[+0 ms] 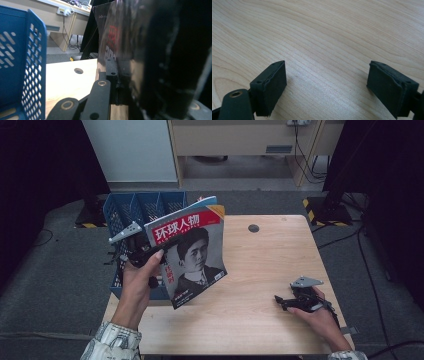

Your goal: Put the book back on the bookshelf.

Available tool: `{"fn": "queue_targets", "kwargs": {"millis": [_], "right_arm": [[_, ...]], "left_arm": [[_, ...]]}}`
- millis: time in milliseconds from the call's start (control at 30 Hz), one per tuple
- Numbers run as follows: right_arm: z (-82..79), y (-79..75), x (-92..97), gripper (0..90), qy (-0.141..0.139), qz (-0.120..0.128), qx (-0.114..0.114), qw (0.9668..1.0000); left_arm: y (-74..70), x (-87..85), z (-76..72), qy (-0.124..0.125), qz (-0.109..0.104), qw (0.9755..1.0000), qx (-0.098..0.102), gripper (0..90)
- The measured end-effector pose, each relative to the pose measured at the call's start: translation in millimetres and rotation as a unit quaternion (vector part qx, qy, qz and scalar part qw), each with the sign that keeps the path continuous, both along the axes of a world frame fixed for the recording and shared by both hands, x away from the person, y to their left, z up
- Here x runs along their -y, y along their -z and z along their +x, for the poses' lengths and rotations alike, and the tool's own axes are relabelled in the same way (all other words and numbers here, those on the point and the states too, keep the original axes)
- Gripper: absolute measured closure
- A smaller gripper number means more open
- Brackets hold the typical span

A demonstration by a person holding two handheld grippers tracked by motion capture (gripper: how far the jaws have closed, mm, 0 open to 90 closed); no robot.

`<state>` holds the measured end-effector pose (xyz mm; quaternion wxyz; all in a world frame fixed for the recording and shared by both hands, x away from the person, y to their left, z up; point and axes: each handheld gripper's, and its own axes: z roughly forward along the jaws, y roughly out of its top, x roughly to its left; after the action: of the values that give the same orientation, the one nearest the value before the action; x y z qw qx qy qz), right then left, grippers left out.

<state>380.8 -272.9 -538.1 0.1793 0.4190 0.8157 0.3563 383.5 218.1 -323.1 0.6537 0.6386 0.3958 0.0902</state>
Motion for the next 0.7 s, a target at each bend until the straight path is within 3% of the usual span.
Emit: {"fn": "queue_targets", "kwargs": {"millis": [700], "right_arm": [[0.1,0.0,0.1,16.0,0.001,0.0,0.0,1.0]], "left_arm": [[6.1,-27.9,-1.8,-0.025,-0.032,0.9991,-0.01,86.2]]}}
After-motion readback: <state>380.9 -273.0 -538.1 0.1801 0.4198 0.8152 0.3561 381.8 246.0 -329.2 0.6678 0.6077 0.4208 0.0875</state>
